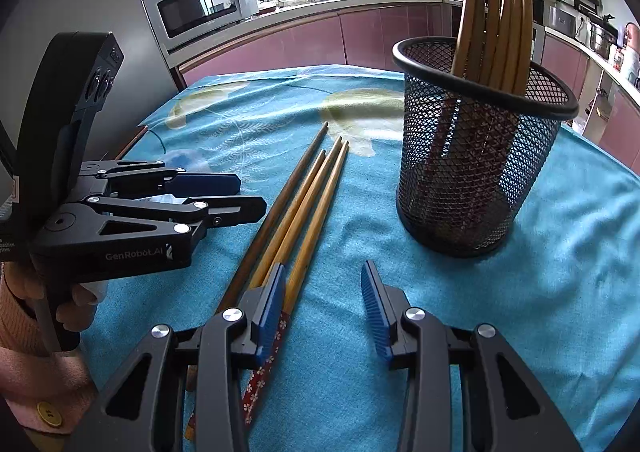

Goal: Organize utensils
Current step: 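Lower both open grippers toward the remaining chopsticks on the cloth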

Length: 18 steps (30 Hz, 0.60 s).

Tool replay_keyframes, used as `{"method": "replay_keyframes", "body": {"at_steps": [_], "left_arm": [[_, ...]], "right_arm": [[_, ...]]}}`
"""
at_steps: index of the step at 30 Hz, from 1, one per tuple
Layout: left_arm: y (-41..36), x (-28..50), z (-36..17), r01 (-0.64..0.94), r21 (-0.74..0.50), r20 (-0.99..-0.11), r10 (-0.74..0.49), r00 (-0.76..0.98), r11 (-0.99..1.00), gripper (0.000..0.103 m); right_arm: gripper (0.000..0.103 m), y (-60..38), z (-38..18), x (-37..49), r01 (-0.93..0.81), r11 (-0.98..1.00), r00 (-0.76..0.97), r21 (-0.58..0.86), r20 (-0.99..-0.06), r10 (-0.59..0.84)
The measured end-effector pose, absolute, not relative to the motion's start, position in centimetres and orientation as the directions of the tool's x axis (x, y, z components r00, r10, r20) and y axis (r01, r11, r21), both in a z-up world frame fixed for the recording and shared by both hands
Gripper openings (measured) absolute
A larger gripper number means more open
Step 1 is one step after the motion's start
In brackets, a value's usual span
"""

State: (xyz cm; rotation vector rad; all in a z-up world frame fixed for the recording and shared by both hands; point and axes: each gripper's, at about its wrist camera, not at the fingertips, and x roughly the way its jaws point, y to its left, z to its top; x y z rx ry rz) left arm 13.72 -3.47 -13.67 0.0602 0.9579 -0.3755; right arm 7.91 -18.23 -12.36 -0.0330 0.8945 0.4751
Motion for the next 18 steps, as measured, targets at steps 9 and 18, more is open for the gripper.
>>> {"method": "replay_keyframes", "body": {"at_steps": [9, 18], "left_arm": [[-3.9, 13.6, -13.5, 0.348, -0.161, -0.795, -0.330, 0.509, 0.923, 0.044], [-4.6, 13.8, -13.7, 0.365, -0.122, -0.807, -0.306, 0.505, 0.923, 0.044]], "right_arm": [[0.037, -18.2, -12.3, 7.8, -0.410, 0.896, 0.529, 0.169, -0.757, 0.384], [0.037, -18.2, -12.3, 8.0, -0.414, 0.896, 0.527, 0.163, -0.759, 0.382]]}}
